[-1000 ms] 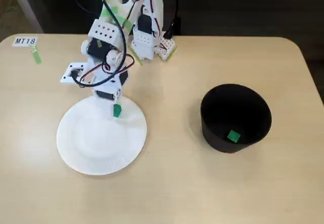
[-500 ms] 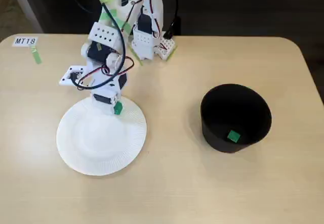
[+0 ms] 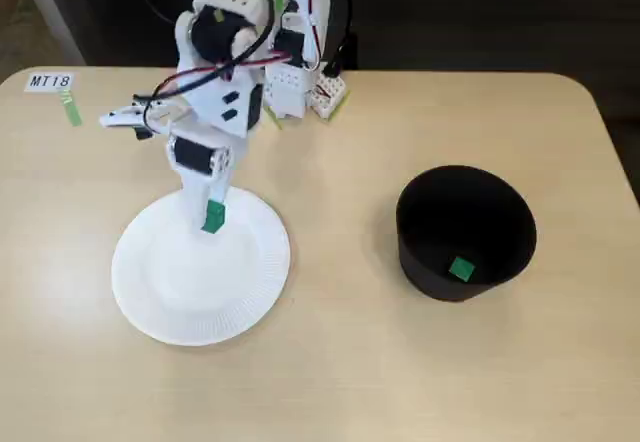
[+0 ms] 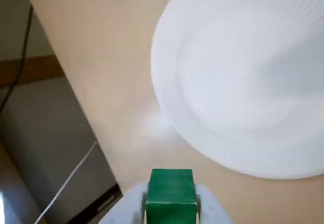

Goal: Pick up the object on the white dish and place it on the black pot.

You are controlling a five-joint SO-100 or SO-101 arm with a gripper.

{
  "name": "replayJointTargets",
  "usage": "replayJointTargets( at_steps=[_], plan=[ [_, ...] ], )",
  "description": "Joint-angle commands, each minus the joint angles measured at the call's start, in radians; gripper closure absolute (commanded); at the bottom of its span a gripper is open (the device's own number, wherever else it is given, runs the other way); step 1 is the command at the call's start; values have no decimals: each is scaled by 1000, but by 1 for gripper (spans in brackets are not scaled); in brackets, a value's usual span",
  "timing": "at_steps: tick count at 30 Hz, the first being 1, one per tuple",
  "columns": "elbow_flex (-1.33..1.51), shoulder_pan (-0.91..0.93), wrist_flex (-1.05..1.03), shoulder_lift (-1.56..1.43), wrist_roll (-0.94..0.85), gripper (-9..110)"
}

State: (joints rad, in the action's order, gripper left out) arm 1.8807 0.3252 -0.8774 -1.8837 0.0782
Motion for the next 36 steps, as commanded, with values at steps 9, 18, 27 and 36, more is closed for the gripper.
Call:
replayJointTargets(
  at_steps=[9, 18, 27, 36],
  plan=[
    [-37, -476, 155, -279, 31, 101],
    [32, -798, 250, -279, -55, 101],
    [38, -917, 299, -77, -123, 101],
    [38, -939, 310, 129, -176, 101]
  ],
)
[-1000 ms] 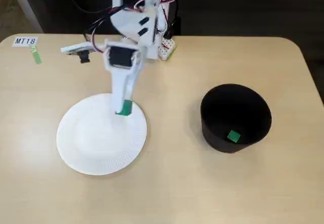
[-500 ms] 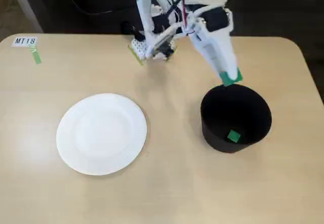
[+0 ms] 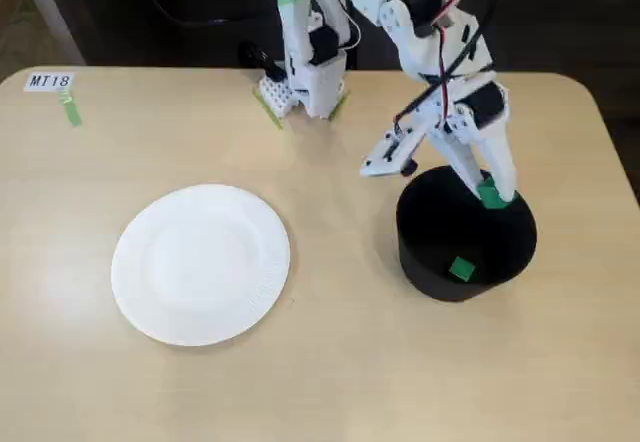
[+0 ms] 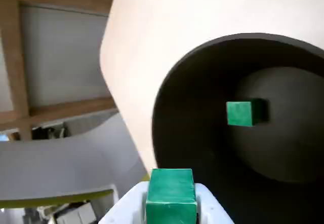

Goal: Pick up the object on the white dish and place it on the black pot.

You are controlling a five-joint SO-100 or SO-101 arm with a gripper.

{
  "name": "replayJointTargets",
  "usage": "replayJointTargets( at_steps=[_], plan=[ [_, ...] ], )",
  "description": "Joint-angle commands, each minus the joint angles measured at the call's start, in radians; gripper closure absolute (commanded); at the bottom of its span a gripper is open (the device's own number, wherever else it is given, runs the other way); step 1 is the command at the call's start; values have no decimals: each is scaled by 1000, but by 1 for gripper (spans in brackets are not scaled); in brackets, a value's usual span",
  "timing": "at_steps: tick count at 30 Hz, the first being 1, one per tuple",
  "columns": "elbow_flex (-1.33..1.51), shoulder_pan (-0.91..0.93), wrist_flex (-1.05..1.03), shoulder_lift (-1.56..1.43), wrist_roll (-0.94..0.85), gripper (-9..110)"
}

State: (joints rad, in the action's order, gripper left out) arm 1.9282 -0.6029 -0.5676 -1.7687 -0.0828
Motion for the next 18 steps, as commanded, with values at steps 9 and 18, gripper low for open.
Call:
replayJointTargets(
  at_steps=[9, 18],
  plan=[
    [-21, -41, 12, 169, -46, 101],
    [-26, -67, 58, 273, -57, 101]
  ],
)
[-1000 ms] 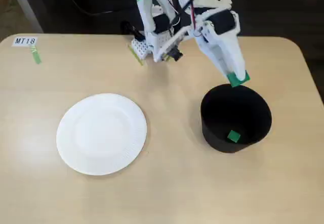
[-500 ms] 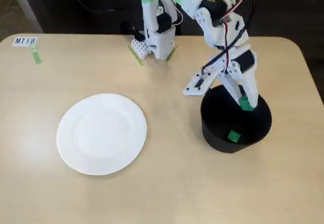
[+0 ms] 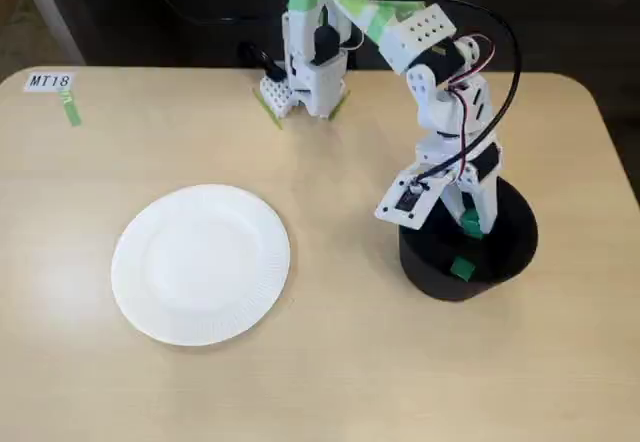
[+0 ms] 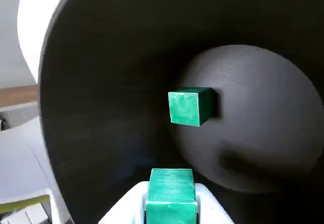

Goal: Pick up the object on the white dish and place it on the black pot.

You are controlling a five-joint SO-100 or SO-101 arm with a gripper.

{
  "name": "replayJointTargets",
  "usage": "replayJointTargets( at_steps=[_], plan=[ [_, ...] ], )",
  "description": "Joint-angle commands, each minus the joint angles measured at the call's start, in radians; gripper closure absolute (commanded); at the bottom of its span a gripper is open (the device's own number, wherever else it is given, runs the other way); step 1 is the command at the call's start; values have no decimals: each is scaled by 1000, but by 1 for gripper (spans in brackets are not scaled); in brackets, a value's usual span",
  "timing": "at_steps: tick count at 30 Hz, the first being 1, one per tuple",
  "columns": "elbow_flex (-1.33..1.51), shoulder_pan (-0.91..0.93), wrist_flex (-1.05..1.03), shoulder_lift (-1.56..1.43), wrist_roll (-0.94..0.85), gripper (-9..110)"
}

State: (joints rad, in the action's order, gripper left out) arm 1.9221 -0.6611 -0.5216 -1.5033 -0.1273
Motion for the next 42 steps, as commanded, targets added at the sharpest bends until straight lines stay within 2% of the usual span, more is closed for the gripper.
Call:
replayJointTargets(
  at_steps=[1, 15, 17, 19, 24, 29, 33, 38, 42],
  plan=[
    [-20, -9, 14, 9, -15, 101],
    [-67, 15, -5, -11, -80, 101],
    [-67, 20, -29, -34, -115, 86],
    [-74, 26, -57, -58, -141, 78],
    [-124, 38, -120, -86, -186, 71],
    [-167, 35, -141, -112, -184, 77],
    [-178, 54, -190, -247, -137, 100],
    [-176, 170, -313, -479, -109, 101],
    [-78, 362, -383, -661, -72, 101]
  ],
)
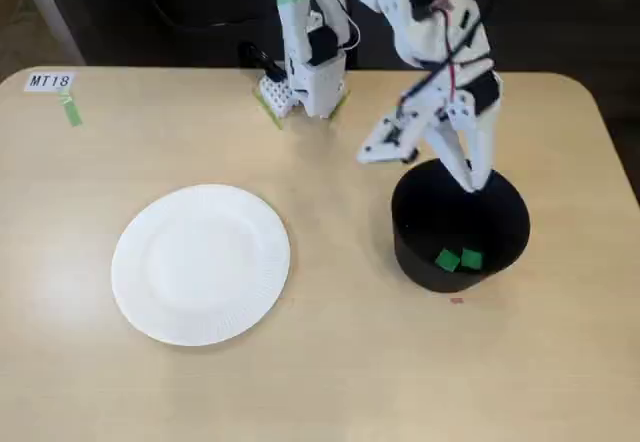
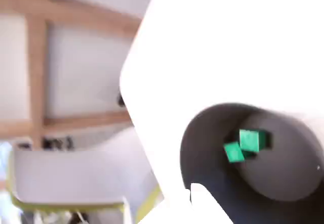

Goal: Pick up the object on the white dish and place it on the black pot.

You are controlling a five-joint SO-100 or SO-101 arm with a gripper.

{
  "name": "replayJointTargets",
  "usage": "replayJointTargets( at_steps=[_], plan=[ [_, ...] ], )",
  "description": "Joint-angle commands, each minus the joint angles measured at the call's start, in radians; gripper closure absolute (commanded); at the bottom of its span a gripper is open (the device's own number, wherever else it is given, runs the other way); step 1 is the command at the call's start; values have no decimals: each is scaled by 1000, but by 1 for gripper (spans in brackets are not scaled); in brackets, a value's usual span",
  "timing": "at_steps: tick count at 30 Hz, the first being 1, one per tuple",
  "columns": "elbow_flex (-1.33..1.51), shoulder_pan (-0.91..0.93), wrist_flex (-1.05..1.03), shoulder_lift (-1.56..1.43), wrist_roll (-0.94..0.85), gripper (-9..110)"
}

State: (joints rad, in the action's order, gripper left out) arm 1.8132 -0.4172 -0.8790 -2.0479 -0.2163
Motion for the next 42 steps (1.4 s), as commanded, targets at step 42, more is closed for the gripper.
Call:
replayJointTargets(
  at_steps=[42],
  plan=[
    [1206, 433, -89, -1281, 97, 102]
  ],
)
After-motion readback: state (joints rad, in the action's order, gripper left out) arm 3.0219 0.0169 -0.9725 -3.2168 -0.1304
